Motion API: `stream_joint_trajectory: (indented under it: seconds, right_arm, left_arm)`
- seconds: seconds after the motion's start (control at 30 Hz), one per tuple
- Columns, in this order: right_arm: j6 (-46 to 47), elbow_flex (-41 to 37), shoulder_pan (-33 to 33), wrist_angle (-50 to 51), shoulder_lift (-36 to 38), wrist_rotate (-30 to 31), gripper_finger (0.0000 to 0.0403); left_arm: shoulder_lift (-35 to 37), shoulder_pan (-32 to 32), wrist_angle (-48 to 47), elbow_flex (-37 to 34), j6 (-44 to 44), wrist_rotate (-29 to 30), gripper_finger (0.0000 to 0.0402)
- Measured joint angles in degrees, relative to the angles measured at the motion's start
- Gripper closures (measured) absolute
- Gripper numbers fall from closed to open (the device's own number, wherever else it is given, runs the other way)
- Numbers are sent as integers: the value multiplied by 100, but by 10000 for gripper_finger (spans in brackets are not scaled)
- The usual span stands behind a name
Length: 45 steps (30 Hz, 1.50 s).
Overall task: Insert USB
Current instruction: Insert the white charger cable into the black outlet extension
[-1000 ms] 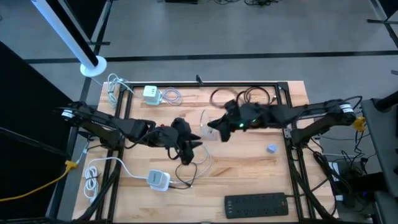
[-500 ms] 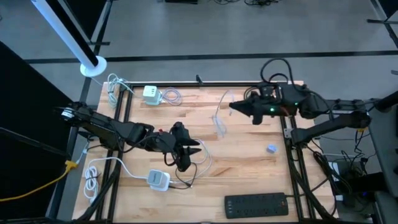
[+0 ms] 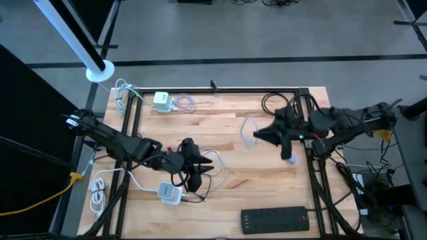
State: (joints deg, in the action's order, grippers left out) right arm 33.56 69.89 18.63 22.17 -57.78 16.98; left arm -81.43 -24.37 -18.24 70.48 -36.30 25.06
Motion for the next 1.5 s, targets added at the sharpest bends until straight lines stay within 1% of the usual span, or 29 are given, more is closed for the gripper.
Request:
stream_joint_trajectory:
  seconds: [0.13,0.3,0.4,0.53,0.67,0.73,0.83,0.93,1.0,1.07,1.2,1.23,1.4,1.5]
  right_arm:
    - [169,0,674,412,-113,598,403]
    - [763,-54,1674,760,-401,1436,403]
    - [1077,-68,2227,763,-689,1876,403]
    - [1220,-68,2768,632,-1113,1941,403]
    - [808,-76,3123,217,-1504,1756,403]
    - [404,-76,3199,-68,-1657,1386,403]
    - [-504,-74,3216,-371,-1915,432,403]
    - [-1537,-76,3173,-455,-2166,-405,403]
    - [-1752,-74,3041,-478,-2308,-895,403]
    - [-2017,-72,2892,-522,-2423,-1305,403]
    - [-3060,-72,2579,-726,-2586,-2194,403]
    - [-3317,-75,2487,-745,-2602,-2503,403]
    - [-4576,-284,1990,-807,-2640,-4003,403]
    - [-5382,-554,1710,-1040,-2641,-5149,403]
  left_arm:
    - [0,-67,109,0,-364,84,299]
    - [0,-243,250,0,-716,657,299]
    - [0,-350,241,0,-898,761,299]
    - [0,-466,236,0,-912,828,299]
    - [0,-500,239,0,-715,872,299]
    - [0,-521,297,0,-605,879,299]
    - [-1,-628,524,0,-344,865,299]
    - [0,-909,740,0,-50,850,299]
    - [0,-1172,829,0,46,930,299]
    - [-2,-1453,925,-2,15,1192,299]
    - [-2,-2002,1297,-52,-281,1971,299]
    - [-2,-2109,1377,-52,-321,2084,299]
    - [-151,-2394,1607,-52,-369,2098,303]
    - [-339,-2422,1404,-55,-290,2086,307]
